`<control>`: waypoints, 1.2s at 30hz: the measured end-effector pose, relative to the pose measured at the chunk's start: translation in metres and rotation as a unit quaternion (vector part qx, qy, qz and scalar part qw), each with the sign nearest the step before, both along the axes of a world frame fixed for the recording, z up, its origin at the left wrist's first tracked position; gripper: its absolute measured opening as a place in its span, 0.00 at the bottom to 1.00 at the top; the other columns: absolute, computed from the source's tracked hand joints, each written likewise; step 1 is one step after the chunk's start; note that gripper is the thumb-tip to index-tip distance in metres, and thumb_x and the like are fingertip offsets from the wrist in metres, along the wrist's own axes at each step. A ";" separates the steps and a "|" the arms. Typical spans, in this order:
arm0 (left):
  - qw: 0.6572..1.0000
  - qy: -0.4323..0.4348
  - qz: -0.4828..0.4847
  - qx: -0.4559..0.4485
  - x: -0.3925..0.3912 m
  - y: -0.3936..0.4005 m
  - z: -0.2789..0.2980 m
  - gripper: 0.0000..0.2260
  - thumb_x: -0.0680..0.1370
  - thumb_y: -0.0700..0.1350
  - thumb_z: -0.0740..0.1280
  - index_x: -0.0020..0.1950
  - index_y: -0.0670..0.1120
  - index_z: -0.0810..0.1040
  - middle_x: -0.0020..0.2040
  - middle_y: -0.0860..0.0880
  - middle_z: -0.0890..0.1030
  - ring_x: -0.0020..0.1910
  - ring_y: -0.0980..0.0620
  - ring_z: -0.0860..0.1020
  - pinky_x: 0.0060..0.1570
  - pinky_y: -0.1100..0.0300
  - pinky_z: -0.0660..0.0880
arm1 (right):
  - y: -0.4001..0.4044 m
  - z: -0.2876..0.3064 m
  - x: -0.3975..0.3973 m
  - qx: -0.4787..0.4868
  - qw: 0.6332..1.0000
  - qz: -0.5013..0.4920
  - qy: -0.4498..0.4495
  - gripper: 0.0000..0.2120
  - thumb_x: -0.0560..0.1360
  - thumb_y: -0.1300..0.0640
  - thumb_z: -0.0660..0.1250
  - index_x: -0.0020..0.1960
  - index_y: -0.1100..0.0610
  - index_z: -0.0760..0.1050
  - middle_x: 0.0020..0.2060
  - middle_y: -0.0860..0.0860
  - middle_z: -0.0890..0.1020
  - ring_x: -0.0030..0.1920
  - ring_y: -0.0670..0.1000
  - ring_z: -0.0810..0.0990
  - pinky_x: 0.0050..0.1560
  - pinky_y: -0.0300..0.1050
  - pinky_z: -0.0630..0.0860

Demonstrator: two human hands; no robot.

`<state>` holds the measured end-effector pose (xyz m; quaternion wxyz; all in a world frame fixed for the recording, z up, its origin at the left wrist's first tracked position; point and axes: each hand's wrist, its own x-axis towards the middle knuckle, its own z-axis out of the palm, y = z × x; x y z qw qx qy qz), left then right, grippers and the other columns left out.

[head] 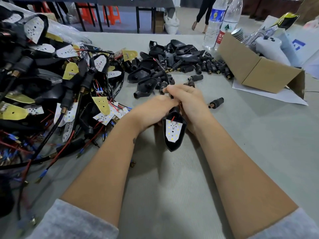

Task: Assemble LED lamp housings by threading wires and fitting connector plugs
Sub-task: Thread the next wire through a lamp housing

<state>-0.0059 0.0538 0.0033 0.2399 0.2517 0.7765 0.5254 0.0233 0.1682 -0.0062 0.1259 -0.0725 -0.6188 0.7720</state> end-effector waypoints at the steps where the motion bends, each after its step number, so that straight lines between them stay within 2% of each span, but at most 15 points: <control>1: 1.000 0.004 -0.001 0.000 0.001 0.000 0.000 0.24 0.75 0.57 0.61 0.52 0.36 0.78 0.47 0.37 0.79 0.46 0.44 0.77 0.60 0.37 0.72 | 0.000 0.000 0.000 0.017 1.000 -0.012 0.011 0.07 0.78 0.63 0.65 0.42 0.61 0.79 0.31 0.50 0.80 0.33 0.46 0.78 0.36 0.36 0.76; 3: 1.000 0.023 -0.002 0.003 -0.002 0.002 -0.003 0.21 0.80 0.56 0.60 0.49 0.37 0.78 0.44 0.36 0.80 0.41 0.46 0.76 0.48 0.41 0.75 | -0.001 0.000 -0.002 0.043 0.997 -0.049 0.042 0.08 0.79 0.63 0.64 0.43 0.59 0.77 0.31 0.50 0.77 0.32 0.45 0.74 0.36 0.35 0.74; 5: 0.999 0.037 0.001 0.006 -0.004 0.004 -0.008 0.21 0.82 0.56 0.58 0.42 0.39 0.74 0.32 0.43 0.75 0.30 0.52 0.71 0.33 0.57 0.71 | 0.002 0.001 -0.003 0.043 0.993 -0.084 0.065 0.07 0.81 0.63 0.62 0.44 0.59 0.75 0.30 0.51 0.76 0.31 0.44 0.73 0.36 0.35 0.73; 7: 0.999 0.046 0.004 0.001 -0.006 0.004 -0.011 0.21 0.82 0.59 0.58 0.36 0.46 0.68 0.25 0.53 0.67 0.24 0.56 0.64 0.27 0.66 0.65 | 0.005 0.001 -0.003 0.035 0.991 -0.108 0.065 0.06 0.81 0.61 0.61 0.45 0.58 0.74 0.29 0.50 0.75 0.29 0.43 0.73 0.33 0.34 0.72; 8: 0.999 0.037 0.002 0.005 -0.007 0.004 -0.012 0.21 0.82 0.59 0.58 0.35 0.47 0.66 0.25 0.54 0.66 0.23 0.57 0.64 0.25 0.68 0.65 | 0.006 0.001 -0.003 0.037 0.990 -0.118 0.062 0.06 0.82 0.61 0.61 0.47 0.59 0.74 0.29 0.50 0.75 0.28 0.42 0.72 0.32 0.34 0.71; 12: 0.996 -0.051 -0.010 0.066 -0.009 0.005 -0.013 0.19 0.82 0.57 0.59 0.38 0.47 0.76 0.30 0.49 0.68 0.27 0.55 0.67 0.26 0.67 0.70 | 0.007 0.001 -0.002 0.055 0.987 -0.138 0.061 0.06 0.83 0.60 0.58 0.50 0.61 0.71 0.27 0.51 0.71 0.25 0.43 0.68 0.28 0.34 0.69; 14: 0.992 -0.083 0.028 0.094 -0.011 0.006 -0.013 0.23 0.83 0.56 0.58 0.32 0.49 0.79 0.26 0.52 0.74 0.23 0.57 0.71 0.24 0.68 0.70 | 0.006 0.001 -0.002 0.049 0.989 -0.127 0.061 0.06 0.84 0.60 0.56 0.51 0.61 0.69 0.25 0.51 0.68 0.23 0.45 0.65 0.26 0.35 0.67; 15: 0.988 -0.096 0.054 0.111 -0.013 0.006 -0.012 0.23 0.83 0.55 0.57 0.35 0.47 0.80 0.26 0.51 0.78 0.23 0.56 0.75 0.24 0.67 0.71 | 0.007 0.002 -0.003 0.056 0.989 -0.121 0.057 0.06 0.84 0.60 0.56 0.50 0.61 0.69 0.23 0.50 0.67 0.22 0.45 0.65 0.25 0.36 0.66; 18: 0.963 -0.136 0.129 0.192 -0.022 0.000 -0.012 0.20 0.84 0.54 0.52 0.46 0.44 0.78 0.36 0.46 0.84 0.33 0.52 0.83 0.31 0.62 0.78 | 0.006 0.002 -0.004 0.080 0.994 -0.069 0.040 0.07 0.83 0.61 0.56 0.47 0.59 0.69 0.20 0.46 0.67 0.20 0.44 0.63 0.24 0.36 0.64; 21: 0.923 -0.170 0.169 0.300 -0.034 -0.011 -0.011 0.21 0.85 0.55 0.48 0.55 0.46 0.77 0.46 0.49 0.86 0.44 0.53 0.84 0.39 0.59 0.80 | 0.000 0.000 -0.004 0.094 0.995 0.020 0.031 0.09 0.83 0.63 0.56 0.44 0.59 0.68 0.18 0.44 0.65 0.19 0.42 0.62 0.22 0.35 0.61; 24: 0.892 -0.178 0.165 0.380 -0.041 -0.020 -0.010 0.22 0.85 0.56 0.46 0.63 0.46 0.74 0.56 0.47 0.84 0.54 0.50 0.83 0.50 0.54 0.80 | -0.007 -0.002 -0.005 0.115 0.989 0.093 0.026 0.09 0.83 0.64 0.56 0.44 0.61 0.67 0.18 0.46 0.62 0.18 0.42 0.59 0.21 0.33 0.57; 26: 0.876 -0.176 0.170 0.415 -0.044 -0.024 -0.010 0.20 0.85 0.55 0.46 0.61 0.48 0.74 0.54 0.48 0.85 0.53 0.49 0.83 0.51 0.52 0.79 | -0.010 -0.003 -0.005 0.142 0.982 0.122 0.020 0.08 0.83 0.64 0.56 0.45 0.62 0.68 0.18 0.47 0.62 0.19 0.42 0.58 0.21 0.33 0.56; 28: 0.864 -0.174 0.187 0.433 -0.044 -0.026 -0.009 0.18 0.86 0.54 0.47 0.61 0.49 0.73 0.51 0.49 0.85 0.51 0.50 0.84 0.48 0.53 0.79 | -0.009 -0.003 -0.004 0.168 0.976 0.136 0.014 0.07 0.83 0.64 0.57 0.46 0.62 0.69 0.18 0.47 0.62 0.19 0.42 0.57 0.21 0.34 0.56; 32: 0.841 -0.153 0.241 0.460 -0.041 -0.026 -0.010 0.13 0.86 0.49 0.49 0.55 0.49 0.73 0.40 0.50 0.85 0.44 0.50 0.84 0.45 0.55 0.80 | -0.007 -0.001 -0.001 0.184 0.971 0.152 0.000 0.09 0.82 0.63 0.59 0.43 0.60 0.71 0.20 0.49 0.62 0.19 0.43 0.58 0.22 0.34 0.57; 36: 0.815 -0.167 0.280 0.480 -0.040 -0.024 -0.010 0.10 0.85 0.45 0.53 0.48 0.47 0.72 0.37 0.50 0.84 0.39 0.51 0.84 0.41 0.58 0.80 | -0.010 0.001 0.001 0.206 0.971 0.123 -0.016 0.11 0.80 0.63 0.63 0.38 0.60 0.72 0.24 0.52 0.70 0.21 0.45 0.67 0.23 0.34 0.63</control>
